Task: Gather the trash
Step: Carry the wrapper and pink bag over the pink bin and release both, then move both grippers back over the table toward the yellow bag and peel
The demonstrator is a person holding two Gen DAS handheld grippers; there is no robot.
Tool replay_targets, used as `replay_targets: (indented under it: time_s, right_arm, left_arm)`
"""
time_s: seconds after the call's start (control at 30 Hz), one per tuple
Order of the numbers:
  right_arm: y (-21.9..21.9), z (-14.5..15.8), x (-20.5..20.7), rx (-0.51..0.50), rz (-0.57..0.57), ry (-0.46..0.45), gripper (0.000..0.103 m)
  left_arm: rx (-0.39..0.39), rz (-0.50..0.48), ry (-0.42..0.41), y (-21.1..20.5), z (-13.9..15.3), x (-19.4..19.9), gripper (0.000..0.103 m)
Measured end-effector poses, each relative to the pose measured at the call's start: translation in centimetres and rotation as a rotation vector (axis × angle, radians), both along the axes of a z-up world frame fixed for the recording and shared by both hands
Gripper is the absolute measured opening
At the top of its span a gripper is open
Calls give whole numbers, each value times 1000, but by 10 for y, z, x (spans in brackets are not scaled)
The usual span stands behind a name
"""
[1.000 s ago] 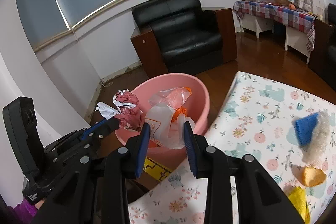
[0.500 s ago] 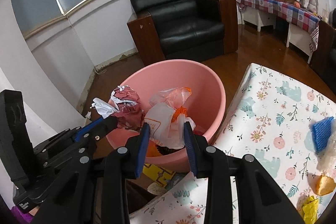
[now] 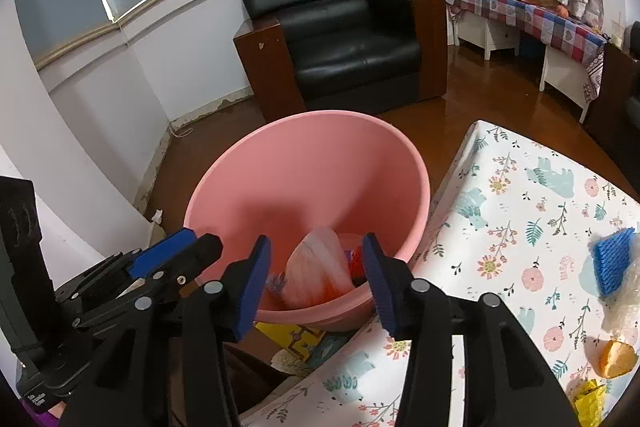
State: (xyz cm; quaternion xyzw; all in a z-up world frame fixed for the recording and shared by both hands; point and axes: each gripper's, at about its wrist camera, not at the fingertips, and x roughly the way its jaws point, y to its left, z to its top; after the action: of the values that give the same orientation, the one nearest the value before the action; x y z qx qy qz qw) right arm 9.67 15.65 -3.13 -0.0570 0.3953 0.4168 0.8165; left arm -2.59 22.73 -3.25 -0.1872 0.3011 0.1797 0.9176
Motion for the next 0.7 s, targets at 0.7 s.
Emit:
replay_targets:
  time_s: [0.7]
  right_arm:
    - [-73,17,-20,113,-55,39,50]
  left_arm:
    - [38,-25,1,-39,16,-12,35]
